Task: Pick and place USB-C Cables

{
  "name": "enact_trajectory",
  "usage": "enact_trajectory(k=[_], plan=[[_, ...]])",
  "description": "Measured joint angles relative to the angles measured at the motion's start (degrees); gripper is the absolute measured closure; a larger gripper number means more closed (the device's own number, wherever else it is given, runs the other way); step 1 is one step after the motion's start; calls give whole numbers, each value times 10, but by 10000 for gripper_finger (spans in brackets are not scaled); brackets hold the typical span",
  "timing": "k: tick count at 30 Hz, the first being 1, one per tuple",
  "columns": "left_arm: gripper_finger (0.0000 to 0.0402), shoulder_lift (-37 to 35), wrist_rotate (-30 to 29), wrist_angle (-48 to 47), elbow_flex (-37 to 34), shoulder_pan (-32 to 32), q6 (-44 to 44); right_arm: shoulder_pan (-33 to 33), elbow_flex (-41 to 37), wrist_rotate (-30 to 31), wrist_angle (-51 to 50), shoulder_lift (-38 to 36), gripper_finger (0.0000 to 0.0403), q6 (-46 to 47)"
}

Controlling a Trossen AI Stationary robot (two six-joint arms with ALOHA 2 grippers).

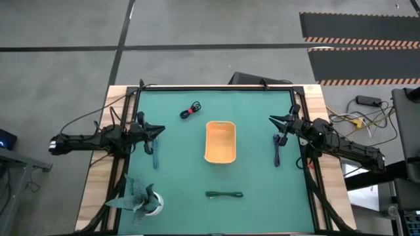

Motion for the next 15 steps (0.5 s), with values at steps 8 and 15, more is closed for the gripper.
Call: enact_trajectory(k=[8, 15], plan=[[389, 0, 0, 6, 0, 0, 0, 0, 0, -5, 0, 0, 367, 241], [389, 0, 0, 80, 0, 0, -121, 0, 0, -5, 0, 0, 367, 361]])
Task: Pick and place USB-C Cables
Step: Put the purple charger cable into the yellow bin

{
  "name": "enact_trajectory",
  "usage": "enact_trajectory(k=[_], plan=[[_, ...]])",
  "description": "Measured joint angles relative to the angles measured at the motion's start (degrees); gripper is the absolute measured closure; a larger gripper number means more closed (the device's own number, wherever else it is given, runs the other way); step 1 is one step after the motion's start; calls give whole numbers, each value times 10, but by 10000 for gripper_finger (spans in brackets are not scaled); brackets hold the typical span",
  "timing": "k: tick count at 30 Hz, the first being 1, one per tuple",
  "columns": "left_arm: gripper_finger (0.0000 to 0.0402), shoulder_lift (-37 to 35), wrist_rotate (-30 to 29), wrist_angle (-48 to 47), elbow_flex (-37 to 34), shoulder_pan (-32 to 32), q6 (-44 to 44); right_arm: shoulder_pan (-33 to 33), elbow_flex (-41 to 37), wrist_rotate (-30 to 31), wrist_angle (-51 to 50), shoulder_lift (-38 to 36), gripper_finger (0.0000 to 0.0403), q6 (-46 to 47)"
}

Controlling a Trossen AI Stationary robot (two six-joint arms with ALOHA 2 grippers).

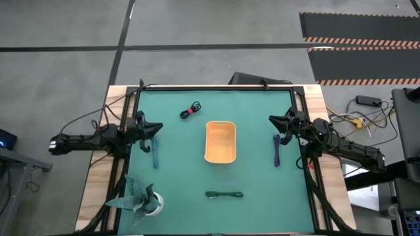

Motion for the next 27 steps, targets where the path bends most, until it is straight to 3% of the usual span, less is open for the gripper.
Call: enact_trajectory(k=[6, 12, 18, 27], plan=[[389, 0, 0, 53, 3, 0, -105, 0, 0, 0, 1, 0, 367, -2], [389, 0, 0, 122, 4, 0, -105, 1, 0, -9, 9, 0, 367, 48], [389, 5, 33, 123, 4, -1, -182, 32, 0, -20, 59, 0, 367, 47], [389, 32, 57, 213, 4, -1, -177, 97, 0, 10, 135, 4, 367, 11]])
